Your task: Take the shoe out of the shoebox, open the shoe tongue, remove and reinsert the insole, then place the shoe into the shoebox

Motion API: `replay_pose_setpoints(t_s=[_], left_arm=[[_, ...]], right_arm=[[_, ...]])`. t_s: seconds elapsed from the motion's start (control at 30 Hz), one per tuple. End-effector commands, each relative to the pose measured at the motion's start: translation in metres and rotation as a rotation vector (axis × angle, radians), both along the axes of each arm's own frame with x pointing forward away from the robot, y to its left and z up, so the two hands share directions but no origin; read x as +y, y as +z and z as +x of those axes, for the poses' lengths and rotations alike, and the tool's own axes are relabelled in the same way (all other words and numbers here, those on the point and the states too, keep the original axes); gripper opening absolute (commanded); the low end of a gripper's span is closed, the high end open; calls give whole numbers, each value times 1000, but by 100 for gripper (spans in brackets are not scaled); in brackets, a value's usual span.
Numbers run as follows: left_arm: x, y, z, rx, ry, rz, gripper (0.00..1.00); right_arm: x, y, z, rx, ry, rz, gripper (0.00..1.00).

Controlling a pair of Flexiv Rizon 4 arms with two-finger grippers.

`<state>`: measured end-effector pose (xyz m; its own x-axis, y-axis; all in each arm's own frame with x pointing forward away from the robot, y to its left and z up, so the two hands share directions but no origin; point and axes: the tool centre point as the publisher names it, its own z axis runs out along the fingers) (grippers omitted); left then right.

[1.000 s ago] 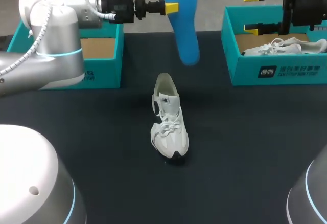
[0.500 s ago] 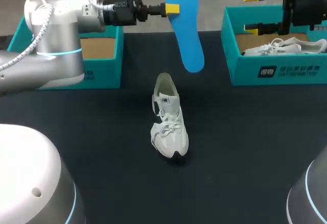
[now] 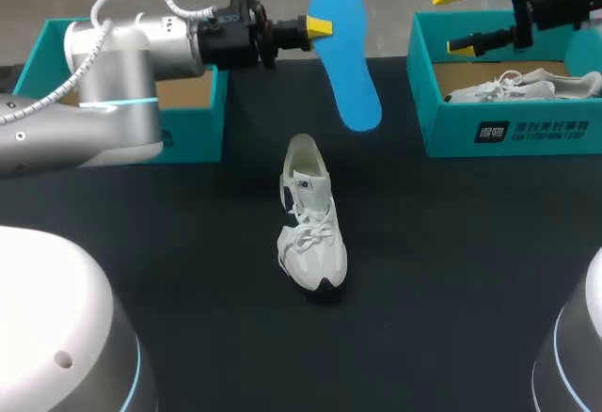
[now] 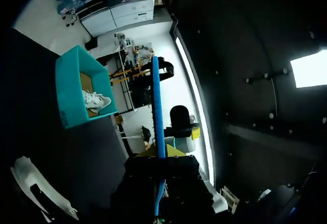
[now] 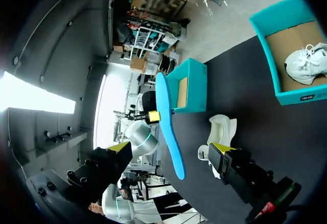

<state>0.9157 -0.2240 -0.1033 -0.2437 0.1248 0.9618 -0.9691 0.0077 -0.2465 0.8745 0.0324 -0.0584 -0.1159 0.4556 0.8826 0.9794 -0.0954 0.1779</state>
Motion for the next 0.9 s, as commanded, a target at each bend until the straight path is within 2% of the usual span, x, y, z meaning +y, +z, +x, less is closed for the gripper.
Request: replay_pose_setpoints(t_s=[0.03, 0.17, 0.37, 0.63, 0.9], left_arm=[[-1, -2, 4, 177, -50, 1, 0], [-3, -4, 5, 192, -54, 15, 0], [-6, -6, 6, 190, -58, 16, 0], [-10, -10, 8, 199, -66, 13, 0], [-17, -11, 9, 197, -95, 19, 0]], right_arm=[[7, 16, 1, 4, -30, -173, 100], [14, 24, 0, -9, -46, -274, 100], [27, 30, -3, -16, -64, -361, 100], [50, 39, -3, -43, -115, -536, 100], [63, 44, 3, -9, -115, -676, 100]])
